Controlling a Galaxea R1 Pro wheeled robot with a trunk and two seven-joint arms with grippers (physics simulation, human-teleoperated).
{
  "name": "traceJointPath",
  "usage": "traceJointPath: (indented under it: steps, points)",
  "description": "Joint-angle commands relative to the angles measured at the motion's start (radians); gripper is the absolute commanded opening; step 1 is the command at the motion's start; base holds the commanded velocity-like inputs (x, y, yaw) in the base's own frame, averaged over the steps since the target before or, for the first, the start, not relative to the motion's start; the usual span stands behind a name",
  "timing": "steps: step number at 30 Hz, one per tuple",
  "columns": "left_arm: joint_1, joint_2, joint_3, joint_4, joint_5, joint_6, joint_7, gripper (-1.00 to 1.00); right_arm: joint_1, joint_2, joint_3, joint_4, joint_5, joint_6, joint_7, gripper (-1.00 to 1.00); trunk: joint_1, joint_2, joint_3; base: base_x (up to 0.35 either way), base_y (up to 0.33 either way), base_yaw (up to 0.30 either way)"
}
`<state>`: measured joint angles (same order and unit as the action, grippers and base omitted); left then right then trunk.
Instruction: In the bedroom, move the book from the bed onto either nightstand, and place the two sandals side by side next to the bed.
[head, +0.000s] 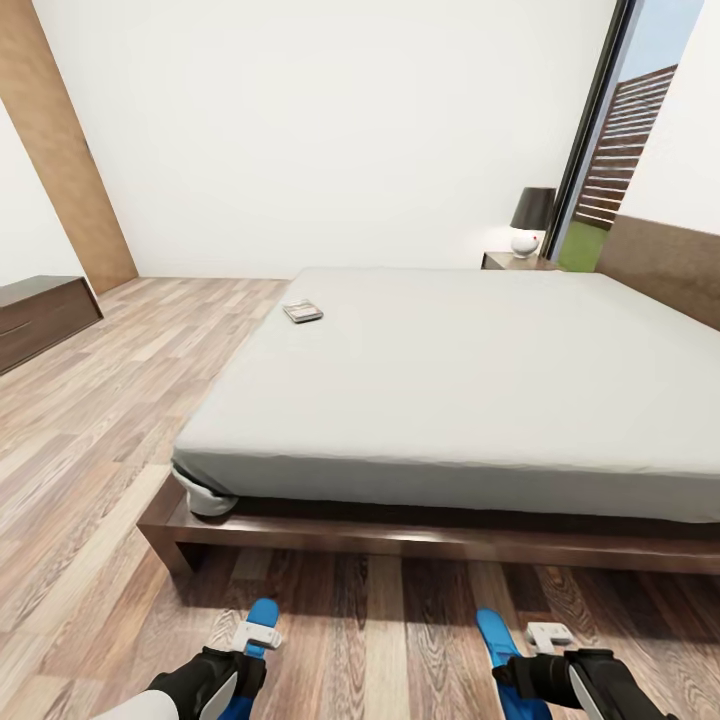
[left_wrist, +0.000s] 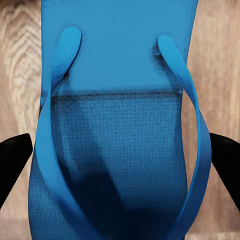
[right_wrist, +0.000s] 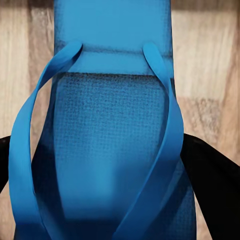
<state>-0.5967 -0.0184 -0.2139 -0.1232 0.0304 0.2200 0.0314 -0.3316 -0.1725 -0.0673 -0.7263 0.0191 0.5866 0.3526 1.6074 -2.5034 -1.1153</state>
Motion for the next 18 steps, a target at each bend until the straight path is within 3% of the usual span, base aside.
traceJointPath:
  steps: [1, 10, 18]
  points:
    - [0.0, 0.0, -0.006, -0.002, 0.003, 0.006, 0.003, -1.0, 0.0, 0.0, -0.003, -0.001, 0.002, 0.005, 0.006, -1.0, 0.0, 0.0, -0.001, 0.001, 0.002, 0.0]
    - [0.0, 0.0, -0.006, -0.001, 0.003, 0.004, 0.003, -1.0, 0.003, -0.005, -0.004, -0.001, 0.002, 0.005, 0.009, -1.0, 0.0, 0.0, -0.001, 0.0, 0.002, 0.0]
    - [0.0, 0.001, -0.006, -0.001, 0.003, 0.003, 0.003, -1.0, 0.003, -0.01, -0.004, -0.001, 0.002, 0.015, 0.008, -1.0, 0.0, 0.0, -0.001, 0.017, 0.094, -0.037]
